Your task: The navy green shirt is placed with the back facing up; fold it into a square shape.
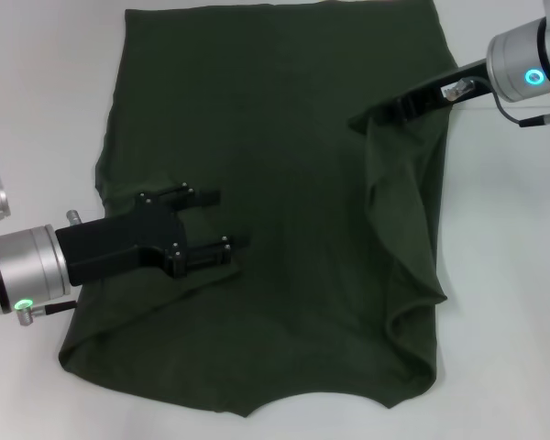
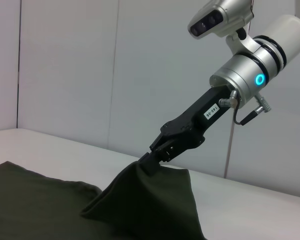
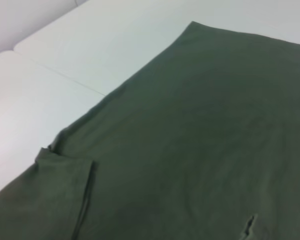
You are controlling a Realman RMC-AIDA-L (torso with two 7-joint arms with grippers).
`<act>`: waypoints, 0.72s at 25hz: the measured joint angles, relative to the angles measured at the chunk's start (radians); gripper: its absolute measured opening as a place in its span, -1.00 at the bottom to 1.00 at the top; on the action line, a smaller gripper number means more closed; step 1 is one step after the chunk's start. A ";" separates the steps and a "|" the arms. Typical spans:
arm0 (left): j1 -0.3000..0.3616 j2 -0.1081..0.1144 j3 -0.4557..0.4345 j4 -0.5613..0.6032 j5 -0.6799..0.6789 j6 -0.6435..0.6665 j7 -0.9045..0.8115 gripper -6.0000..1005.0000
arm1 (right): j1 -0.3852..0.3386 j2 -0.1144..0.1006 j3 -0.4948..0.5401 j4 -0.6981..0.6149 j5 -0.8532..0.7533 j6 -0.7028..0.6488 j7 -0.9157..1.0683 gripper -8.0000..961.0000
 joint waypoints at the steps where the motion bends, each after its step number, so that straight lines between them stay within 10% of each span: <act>1: 0.000 0.000 -0.001 0.000 0.000 0.000 0.000 0.52 | 0.001 0.002 0.000 -0.001 0.008 0.000 0.000 -0.90; 18: 0.001 0.002 -0.001 0.000 0.000 0.000 -0.002 0.52 | 0.033 0.042 -0.054 0.077 0.038 0.131 -0.001 -0.78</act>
